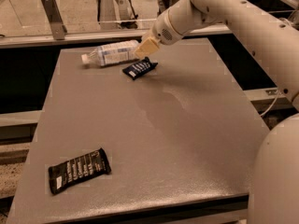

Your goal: Move rxbar blueberry near blue plastic bottle

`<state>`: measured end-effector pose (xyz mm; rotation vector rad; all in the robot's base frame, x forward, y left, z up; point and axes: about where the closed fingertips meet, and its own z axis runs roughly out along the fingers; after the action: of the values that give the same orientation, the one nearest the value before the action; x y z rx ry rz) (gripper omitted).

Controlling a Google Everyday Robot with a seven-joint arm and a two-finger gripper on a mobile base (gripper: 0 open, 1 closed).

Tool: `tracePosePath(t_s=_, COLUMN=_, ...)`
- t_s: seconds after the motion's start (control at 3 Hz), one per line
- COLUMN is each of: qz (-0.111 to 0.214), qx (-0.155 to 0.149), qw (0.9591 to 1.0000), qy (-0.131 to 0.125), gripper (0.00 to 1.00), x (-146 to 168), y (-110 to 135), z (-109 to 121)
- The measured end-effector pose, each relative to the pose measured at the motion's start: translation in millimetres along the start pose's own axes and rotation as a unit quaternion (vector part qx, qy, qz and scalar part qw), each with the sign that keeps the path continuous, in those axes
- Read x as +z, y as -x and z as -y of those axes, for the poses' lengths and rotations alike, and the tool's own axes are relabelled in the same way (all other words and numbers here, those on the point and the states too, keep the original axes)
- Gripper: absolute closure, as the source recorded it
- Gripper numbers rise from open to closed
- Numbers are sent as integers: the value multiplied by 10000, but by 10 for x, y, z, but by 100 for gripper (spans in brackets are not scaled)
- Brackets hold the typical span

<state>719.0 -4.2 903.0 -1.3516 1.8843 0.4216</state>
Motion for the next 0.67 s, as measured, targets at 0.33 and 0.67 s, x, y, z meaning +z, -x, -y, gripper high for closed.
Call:
tracePosePath(t_s=0.33, qz=6, qx=-117, qw=9999, qy=-55, gripper=0, x=-104, y=33, z=18)
tracePosePath(t_s=0.67, qz=-51, qx=-298, qw=9995, qy=-97, gripper=0, x=-480, y=-68, z=70)
